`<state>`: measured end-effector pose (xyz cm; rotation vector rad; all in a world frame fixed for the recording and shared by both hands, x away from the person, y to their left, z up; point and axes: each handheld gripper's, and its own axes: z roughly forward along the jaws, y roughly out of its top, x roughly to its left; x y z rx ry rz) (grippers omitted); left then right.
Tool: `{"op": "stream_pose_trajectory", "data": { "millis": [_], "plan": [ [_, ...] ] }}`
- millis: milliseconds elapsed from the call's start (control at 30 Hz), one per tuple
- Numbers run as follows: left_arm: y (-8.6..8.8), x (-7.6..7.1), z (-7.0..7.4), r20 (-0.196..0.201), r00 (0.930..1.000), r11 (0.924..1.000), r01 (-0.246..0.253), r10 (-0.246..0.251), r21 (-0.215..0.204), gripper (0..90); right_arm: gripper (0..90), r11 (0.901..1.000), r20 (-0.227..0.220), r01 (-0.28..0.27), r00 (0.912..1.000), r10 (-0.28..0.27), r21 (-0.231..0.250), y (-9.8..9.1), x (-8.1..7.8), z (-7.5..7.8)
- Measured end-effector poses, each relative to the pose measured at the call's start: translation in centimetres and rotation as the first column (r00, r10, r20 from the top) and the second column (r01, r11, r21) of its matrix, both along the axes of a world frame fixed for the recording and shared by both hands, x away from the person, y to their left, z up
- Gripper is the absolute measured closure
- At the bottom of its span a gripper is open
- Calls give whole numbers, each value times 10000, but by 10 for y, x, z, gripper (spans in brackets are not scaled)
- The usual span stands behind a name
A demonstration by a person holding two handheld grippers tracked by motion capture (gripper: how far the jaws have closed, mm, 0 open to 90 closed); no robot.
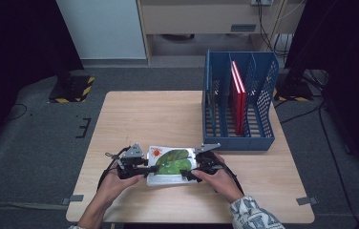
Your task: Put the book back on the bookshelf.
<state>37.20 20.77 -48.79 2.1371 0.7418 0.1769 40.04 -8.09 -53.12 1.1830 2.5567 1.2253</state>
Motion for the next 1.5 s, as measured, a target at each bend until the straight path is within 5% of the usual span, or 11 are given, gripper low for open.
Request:
{"op": "stream_pose_trajectory", "data": {
  "millis": [200,467,933,1500],
  "plan": [
    [-2,-5,4,424,9990,9998,118,-125,161,649,21,9997,-250,-214,9995,216,86,1,5,1],
    [1,-3,3,358,9993,9999,70,-74,110,650,85,9986,-467,-351,9982,369,392,-2,9,2],
    [11,12,-1,230,9973,9975,-691,695,-167,654,225,10000,910,59,9958,-63,43,1,7,19],
    [12,26,-2,678,9877,9900,-1414,1410,-2,646,227,9992,1623,407,9859,-410,57,9,17,45]
  ]
}}
